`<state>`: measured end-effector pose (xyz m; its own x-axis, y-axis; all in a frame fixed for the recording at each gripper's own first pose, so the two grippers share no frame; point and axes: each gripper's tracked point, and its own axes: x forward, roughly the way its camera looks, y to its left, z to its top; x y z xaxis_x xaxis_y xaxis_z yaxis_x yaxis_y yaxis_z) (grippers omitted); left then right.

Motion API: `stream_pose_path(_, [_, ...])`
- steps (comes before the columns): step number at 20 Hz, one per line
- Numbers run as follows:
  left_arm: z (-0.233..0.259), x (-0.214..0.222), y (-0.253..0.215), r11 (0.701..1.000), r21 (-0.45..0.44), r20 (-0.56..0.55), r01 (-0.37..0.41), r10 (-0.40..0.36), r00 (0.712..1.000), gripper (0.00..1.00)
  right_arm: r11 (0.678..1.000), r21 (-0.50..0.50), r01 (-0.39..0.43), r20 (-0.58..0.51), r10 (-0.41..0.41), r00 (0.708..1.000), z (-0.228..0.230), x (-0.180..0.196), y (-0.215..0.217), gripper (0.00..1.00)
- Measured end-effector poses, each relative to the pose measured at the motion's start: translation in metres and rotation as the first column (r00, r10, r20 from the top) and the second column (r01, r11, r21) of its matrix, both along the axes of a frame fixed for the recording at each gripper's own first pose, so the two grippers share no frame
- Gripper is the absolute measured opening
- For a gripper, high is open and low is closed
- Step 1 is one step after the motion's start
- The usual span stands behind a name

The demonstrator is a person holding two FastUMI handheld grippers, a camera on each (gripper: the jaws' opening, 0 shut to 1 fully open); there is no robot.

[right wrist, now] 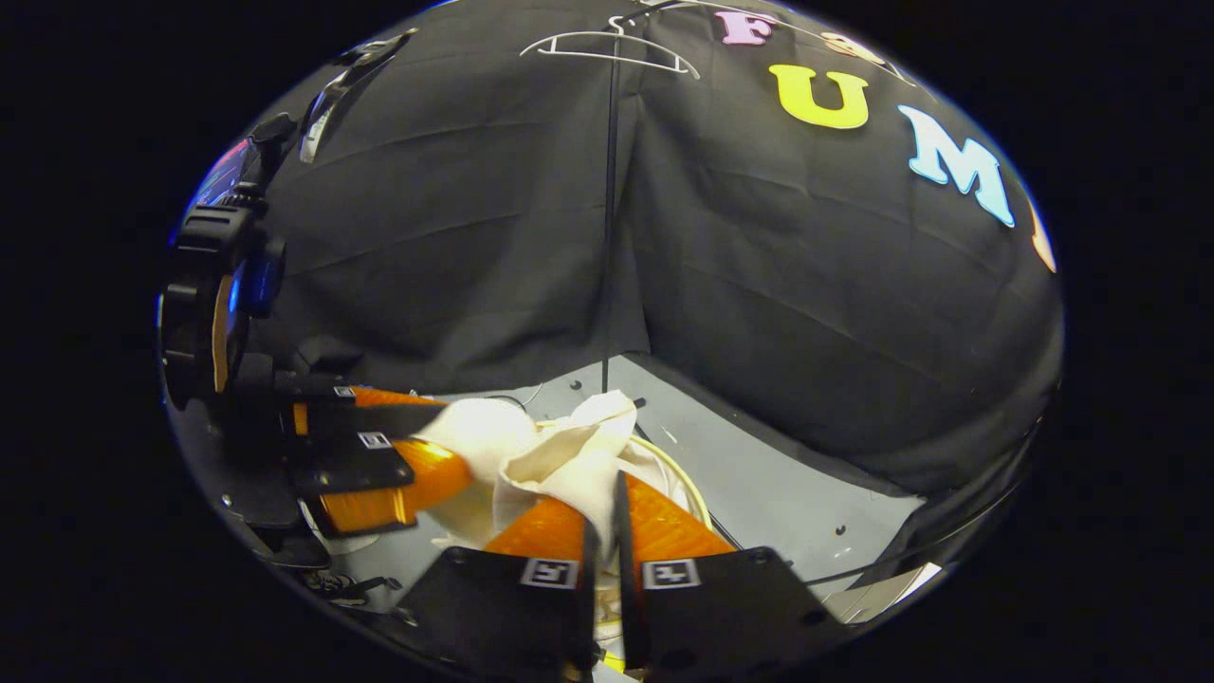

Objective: Grasp the clothes on the hanger with both hands and then place them into the laundry hamper below.

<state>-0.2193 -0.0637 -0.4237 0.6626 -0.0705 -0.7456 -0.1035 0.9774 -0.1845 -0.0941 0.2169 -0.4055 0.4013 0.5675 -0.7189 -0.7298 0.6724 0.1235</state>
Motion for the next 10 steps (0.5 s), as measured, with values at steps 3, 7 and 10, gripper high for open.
stream_pose_path(3, [0.004,0.003,0.009,0.999,0.043,0.031,-0.007,0.005,1.0,0.94,0.998,0.049,0.03,0.031,-0.032,0.999,0.018,-0.004,0.0,0.67])
stream_pose_path(7, [0.036,0.016,0.014,0.998,0.055,0.106,-0.006,0.0,0.994,0.93,0.995,0.087,0.043,0.107,-0.053,0.993,0.051,0.006,0.006,0.93])
stream_pose_path(10, [0.071,0.025,0.02,0.998,0.059,0.172,0.006,-0.016,0.985,0.94,0.988,0.132,0.075,0.155,-0.095,0.983,0.085,0.02,0.005,0.94])
